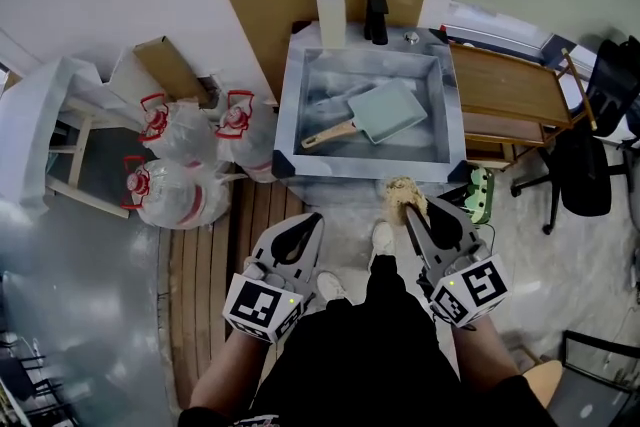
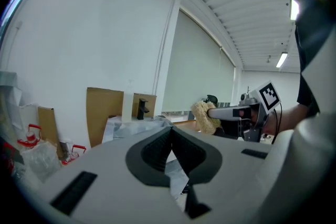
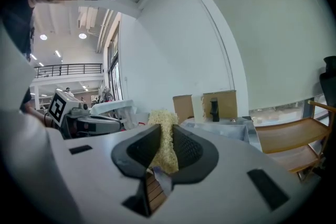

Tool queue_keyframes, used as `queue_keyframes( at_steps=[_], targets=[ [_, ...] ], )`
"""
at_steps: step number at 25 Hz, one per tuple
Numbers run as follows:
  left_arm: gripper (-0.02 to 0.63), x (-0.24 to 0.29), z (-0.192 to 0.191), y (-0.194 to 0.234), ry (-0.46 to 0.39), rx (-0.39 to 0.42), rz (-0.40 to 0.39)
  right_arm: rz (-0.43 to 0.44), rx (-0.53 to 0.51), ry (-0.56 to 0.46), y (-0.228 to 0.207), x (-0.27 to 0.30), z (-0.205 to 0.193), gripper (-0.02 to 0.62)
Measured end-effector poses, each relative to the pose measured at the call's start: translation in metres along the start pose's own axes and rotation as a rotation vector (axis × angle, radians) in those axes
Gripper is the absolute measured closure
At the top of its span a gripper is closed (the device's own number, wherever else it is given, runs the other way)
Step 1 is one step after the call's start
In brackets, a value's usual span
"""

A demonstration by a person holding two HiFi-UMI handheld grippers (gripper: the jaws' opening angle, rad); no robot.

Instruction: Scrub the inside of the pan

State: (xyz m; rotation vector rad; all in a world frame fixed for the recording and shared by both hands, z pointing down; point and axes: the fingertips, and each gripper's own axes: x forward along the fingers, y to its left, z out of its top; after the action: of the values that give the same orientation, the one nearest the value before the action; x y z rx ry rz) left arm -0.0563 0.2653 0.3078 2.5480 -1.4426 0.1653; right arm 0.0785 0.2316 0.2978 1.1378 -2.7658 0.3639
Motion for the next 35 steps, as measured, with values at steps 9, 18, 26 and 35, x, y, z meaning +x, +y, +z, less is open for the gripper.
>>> queue_keyframes(
  at_steps=[9, 18, 26, 35],
  targets=[
    [0.598, 0.047, 0.008, 0.015, 0.094, -0.030, 0.056, 0.021, 0.011, 0.011, -0.061, 0.035, 0.015, 0.515],
    [0.598, 0.102, 0.019, 0.026, 0.058, -0.047, 0.102, 0.078, 0.024, 0.030, -0.115, 0.068, 0.022, 0.517],
    [0.598, 0.154, 0.020, 0.034, 0.060, -0.061, 0.149, 0.127, 0.039, 0.052, -0.164, 0.093, 0.024, 0.517],
    [0.598, 0.188, 0.028, 0.034, 0.069, -0.034, 0.184, 0.163, 0.071, 0.061, -0.201, 0.105, 0.026, 0.516]
  ],
)
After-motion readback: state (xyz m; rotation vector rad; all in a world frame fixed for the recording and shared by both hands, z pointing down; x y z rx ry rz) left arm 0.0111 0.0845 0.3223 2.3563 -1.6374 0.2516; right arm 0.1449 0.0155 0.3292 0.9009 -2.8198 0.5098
